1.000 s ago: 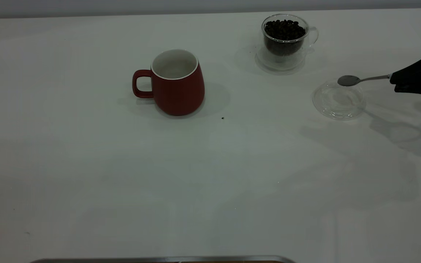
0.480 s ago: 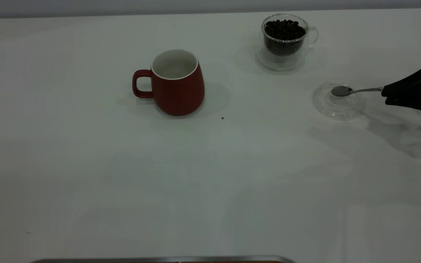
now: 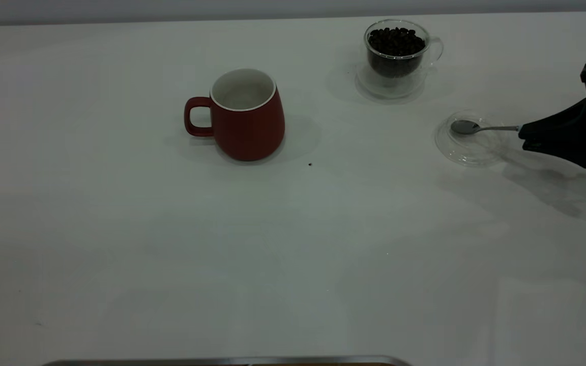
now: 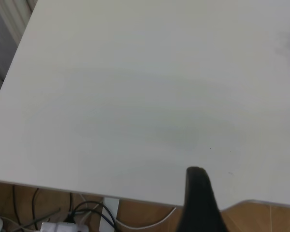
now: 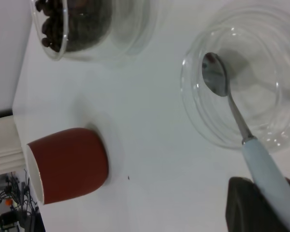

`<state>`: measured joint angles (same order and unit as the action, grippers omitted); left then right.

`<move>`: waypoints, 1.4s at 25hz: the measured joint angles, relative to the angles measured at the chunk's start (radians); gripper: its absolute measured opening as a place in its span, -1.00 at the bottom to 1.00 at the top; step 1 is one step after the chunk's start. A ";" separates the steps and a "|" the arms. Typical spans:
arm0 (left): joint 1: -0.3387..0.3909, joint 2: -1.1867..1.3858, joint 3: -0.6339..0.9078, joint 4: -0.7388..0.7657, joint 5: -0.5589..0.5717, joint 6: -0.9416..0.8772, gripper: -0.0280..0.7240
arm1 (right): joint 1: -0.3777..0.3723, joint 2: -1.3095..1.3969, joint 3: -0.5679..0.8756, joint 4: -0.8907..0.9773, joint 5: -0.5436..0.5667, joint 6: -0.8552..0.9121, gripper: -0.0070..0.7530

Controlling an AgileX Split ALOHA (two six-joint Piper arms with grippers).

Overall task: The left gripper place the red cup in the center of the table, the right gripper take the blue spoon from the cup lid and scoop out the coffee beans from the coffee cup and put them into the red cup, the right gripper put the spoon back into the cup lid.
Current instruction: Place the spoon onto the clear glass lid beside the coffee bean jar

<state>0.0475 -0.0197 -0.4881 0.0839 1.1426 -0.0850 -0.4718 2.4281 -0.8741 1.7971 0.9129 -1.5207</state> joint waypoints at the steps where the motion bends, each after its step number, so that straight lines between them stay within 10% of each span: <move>1: 0.000 0.000 0.000 0.000 0.000 0.000 0.61 | 0.000 0.004 0.000 0.000 0.000 -0.004 -0.73; 35: 0.000 0.000 0.000 0.000 0.000 -0.001 0.61 | -0.038 0.160 -0.088 0.002 0.120 -0.093 -0.71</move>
<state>0.0475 -0.0197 -0.4881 0.0839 1.1426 -0.0860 -0.5097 2.5883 -0.9618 1.7990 1.0326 -1.6138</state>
